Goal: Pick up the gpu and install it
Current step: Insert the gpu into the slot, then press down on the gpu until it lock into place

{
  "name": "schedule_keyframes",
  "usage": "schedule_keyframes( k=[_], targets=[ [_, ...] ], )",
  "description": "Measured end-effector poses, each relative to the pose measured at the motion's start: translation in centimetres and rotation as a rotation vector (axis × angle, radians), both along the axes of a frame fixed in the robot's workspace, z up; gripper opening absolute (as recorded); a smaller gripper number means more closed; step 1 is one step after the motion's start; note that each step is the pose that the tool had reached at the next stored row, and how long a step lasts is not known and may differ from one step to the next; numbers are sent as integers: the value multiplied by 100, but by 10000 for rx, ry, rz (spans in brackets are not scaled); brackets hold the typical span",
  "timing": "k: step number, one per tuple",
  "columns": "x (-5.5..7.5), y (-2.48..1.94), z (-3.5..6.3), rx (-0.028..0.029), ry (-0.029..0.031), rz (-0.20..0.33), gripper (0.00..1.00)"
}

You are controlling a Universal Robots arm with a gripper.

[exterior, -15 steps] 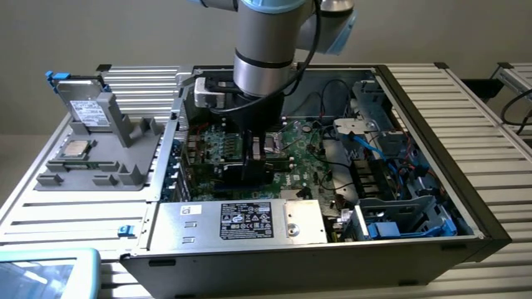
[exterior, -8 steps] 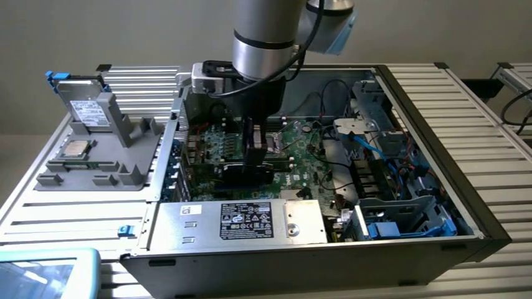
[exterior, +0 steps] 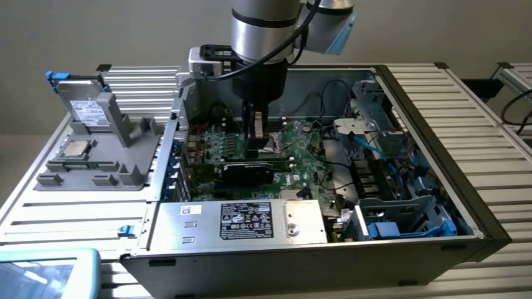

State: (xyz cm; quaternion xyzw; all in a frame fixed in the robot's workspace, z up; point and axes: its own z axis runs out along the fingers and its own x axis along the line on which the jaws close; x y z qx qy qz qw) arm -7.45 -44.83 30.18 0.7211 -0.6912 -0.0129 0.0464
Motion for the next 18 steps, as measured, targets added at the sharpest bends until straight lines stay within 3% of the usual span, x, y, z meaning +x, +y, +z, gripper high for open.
schedule_keyframes(
  k=[4, 18],
  targets=[
    [0, 0, 1, 1, -6, 8, 12],
    [0, 0, 1, 1, -6, 7, 12]
  ],
)
